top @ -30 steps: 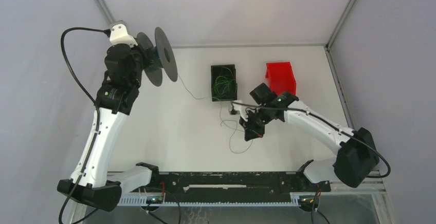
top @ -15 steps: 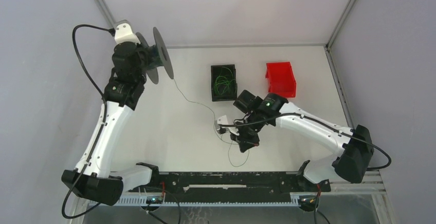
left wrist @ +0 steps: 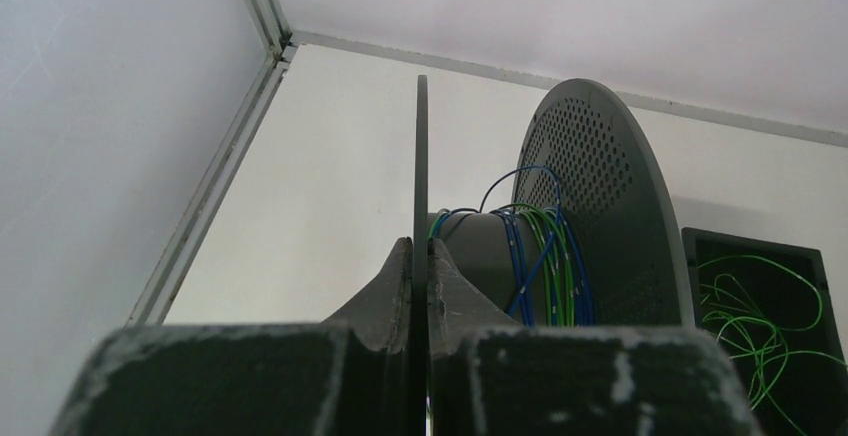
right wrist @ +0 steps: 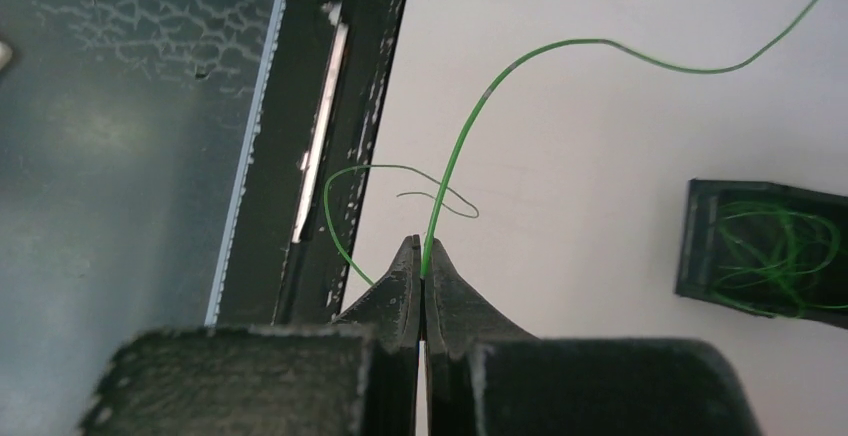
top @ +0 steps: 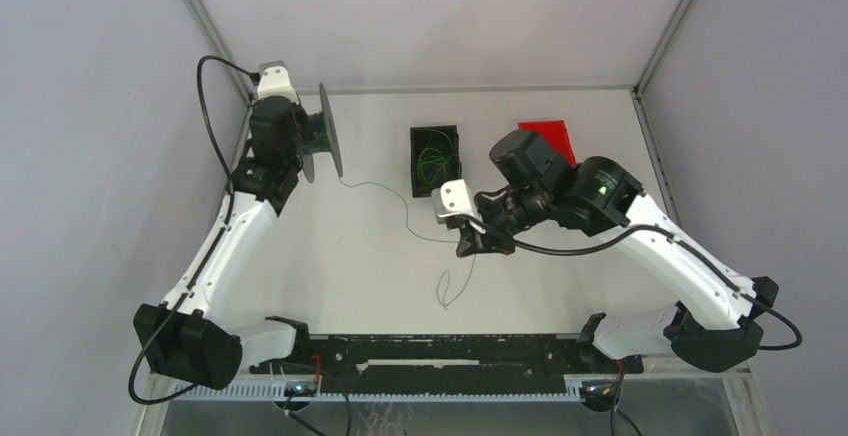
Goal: Wrap the cables
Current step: Wrap the cable around the cable reel.
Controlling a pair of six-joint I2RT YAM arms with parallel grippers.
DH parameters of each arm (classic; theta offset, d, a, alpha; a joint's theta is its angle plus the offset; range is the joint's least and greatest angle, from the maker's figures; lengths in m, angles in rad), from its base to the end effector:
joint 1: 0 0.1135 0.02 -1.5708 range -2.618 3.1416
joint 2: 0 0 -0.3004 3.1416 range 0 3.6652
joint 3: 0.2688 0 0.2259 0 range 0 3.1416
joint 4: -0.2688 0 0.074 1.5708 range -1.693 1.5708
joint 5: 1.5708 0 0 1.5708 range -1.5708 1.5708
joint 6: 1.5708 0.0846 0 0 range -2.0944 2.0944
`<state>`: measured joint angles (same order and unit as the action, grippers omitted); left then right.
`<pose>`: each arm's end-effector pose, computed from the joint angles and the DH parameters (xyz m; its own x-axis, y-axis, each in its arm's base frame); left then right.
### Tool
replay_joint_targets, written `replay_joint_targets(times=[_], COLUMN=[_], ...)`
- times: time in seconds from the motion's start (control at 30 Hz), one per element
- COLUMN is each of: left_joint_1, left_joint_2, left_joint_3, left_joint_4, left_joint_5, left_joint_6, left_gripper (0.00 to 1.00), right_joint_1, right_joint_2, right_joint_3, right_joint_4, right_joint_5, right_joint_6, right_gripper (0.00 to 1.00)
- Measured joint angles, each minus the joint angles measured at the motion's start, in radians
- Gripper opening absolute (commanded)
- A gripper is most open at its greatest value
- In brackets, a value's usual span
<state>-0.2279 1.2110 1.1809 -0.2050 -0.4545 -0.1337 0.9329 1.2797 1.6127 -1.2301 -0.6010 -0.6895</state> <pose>0.2808 -0.0270 0.4131 -0.1965 -0.0774 -0.9774 -0.2412 0.9701 -0.0283 0.0864 0.1969 0.4168 0.1960 -0.6166 -0.7625 -0.9694 -0.2391 -0.0559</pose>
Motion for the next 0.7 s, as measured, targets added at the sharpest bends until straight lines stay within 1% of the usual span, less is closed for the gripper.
replay_joint_targets(times=[0.13,0.27,0.47,0.7], left_joint_1=[-0.007,-0.040,-0.108,-0.149], left_joint_2=[0.001,0.001,0.001,-0.010], left_joint_3=[-0.034,-0.089,-0.161,-0.217], left_joint_4=[0.024,0.058,0.095,0.133], left_joint_5=[0.018,0.029,0.048,0.068], left_joint_6=[0.011,0.046,0.092,0.115], left_gripper=[0.00,0.00,0.00,0.00], right_joint_1=[-0.010,-0.045,-0.134,-0.253], right_joint_2=[0.007,0.019,0.043,0.117], right_joint_3=[0.091,0.163,0.261,0.415], right_joint_4=[0.013,0.066,0.168,0.249], right_joint_5=[-0.001,0.006,0.058,0.124], right_joint_6=[0.020,0.062,0.121,0.166], right_gripper=[0.00,0.00,0.00,0.00])
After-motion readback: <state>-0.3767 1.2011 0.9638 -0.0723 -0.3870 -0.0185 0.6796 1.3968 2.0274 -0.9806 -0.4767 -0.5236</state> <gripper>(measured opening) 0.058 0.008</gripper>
